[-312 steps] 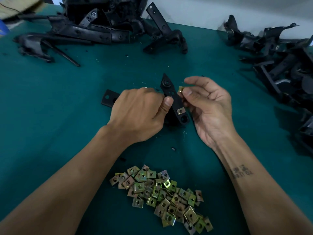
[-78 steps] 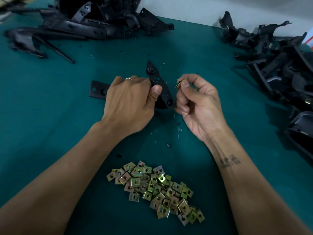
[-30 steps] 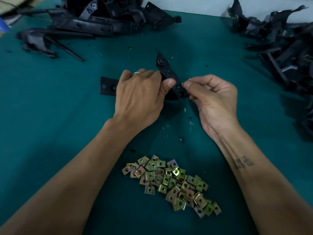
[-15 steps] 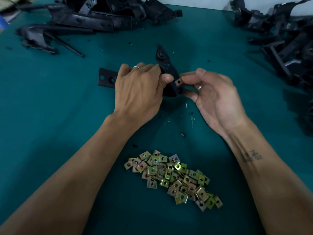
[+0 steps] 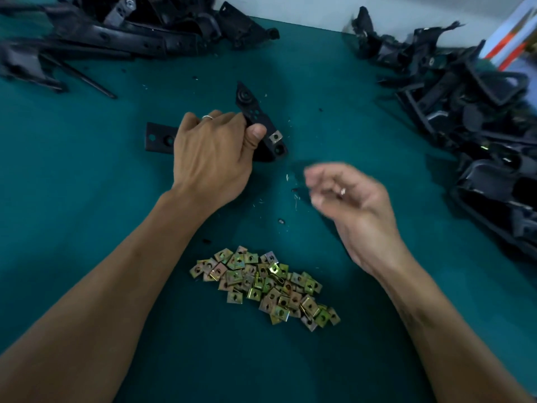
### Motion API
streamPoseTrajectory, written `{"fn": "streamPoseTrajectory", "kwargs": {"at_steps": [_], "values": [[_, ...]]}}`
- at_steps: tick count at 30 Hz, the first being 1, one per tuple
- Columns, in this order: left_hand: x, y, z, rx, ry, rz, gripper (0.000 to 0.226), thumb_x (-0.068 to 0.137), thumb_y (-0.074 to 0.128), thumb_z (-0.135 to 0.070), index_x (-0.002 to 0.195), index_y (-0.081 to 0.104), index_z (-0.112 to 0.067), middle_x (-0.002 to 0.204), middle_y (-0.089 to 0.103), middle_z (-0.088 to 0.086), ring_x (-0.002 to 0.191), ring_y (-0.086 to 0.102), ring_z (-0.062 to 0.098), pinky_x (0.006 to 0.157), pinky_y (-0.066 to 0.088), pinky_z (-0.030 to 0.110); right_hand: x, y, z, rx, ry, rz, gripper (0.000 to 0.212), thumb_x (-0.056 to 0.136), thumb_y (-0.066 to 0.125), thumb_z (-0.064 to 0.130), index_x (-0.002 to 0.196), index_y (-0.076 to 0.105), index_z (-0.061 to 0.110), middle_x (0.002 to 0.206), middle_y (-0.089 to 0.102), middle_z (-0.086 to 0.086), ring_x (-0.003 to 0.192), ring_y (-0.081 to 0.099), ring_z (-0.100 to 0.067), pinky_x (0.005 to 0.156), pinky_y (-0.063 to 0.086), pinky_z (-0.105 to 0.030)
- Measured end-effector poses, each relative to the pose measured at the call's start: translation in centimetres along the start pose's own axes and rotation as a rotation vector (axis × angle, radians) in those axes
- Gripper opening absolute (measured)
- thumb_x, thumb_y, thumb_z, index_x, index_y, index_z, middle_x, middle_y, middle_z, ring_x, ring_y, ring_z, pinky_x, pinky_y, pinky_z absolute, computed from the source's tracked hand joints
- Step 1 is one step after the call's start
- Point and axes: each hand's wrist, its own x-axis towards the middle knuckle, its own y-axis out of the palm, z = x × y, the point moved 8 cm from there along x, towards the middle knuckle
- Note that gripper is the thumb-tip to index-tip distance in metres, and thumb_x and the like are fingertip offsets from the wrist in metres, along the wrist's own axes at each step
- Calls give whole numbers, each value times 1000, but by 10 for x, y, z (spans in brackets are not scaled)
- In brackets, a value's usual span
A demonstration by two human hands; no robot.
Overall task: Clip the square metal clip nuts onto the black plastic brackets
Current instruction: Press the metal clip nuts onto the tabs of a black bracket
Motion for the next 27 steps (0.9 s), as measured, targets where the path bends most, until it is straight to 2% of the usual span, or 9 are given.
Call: {"fn": "streamPoseTrajectory", "kwargs": {"at_steps": [3,5,7,11,15,18,21,24,27], "values": [[0,0,2,-7,-34,4,50,105,20,-46,68,35,-14,65,37,0,63,33,23,72,34,42,-49,6,7,-245,3,255,22,86,75,15,107,76,18,101,65,5,87,59,-12,78,44,-22],[0,1,3,-7,-49,19,51,104,18,-47,69,36,-14,65,38,0,64,33,23,72,34,42,-72,12,8,-387,-3,309,20,89,75,30,108,77,28,99,62,5,75,55,-18,63,43,-27],[0,2,3,-7,-63,34,52,104,17,-48,69,36,-14,65,38,0,64,34,23,73,34,42,-81,17,11,-450,-18,274,15,89,76,29,103,79,28,95,60,7,64,48,-20,55,41,-36],[0,-1,4,-35,-76,22,51,104,19,-47,68,36,-14,64,37,0,63,35,24,73,35,42,-75,21,12,-444,24,248,8,87,79,11,86,78,19,86,60,8,66,49,-18,59,41,-32],[0,-1,4,-36,-80,31,52,104,17,-47,69,37,-14,64,38,-1,64,36,24,74,35,42,-71,18,11,-367,17,254,5,91,73,17,86,71,16,90,63,2,82,58,-26,72,48,-36],[1,0,3,-45,-74,35,52,104,17,-47,69,37,-15,65,39,-1,64,36,24,74,36,42,-61,3,4,-54,46,82,4,91,67,8,87,67,10,88,68,-7,74,59,-16,64,46,-21],[1,0,1,-62,-40,20,51,104,19,-46,69,36,-15,66,39,-3,63,36,24,72,37,42,-42,-17,-4,296,46,-150,7,91,59,-1,94,64,3,78,64,-12,66,52,-16,56,42,-20],[1,1,-2,-54,-11,17,48,105,20,-45,70,37,-16,66,40,-4,64,39,25,72,36,42,-10,-26,-9,267,-25,-361,26,95,56,-11,111,65,7,75,62,-4,70,55,-15,60,44,-23],[1,0,-2,-59,4,12,46,105,21,-43,70,36,-17,67,40,-4,64,35,23,72,35,41,26,-18,-9,172,-69,-531,25,97,55,-9,104,71,9,73,66,2,67,56,-10,60,45,-20]]}}
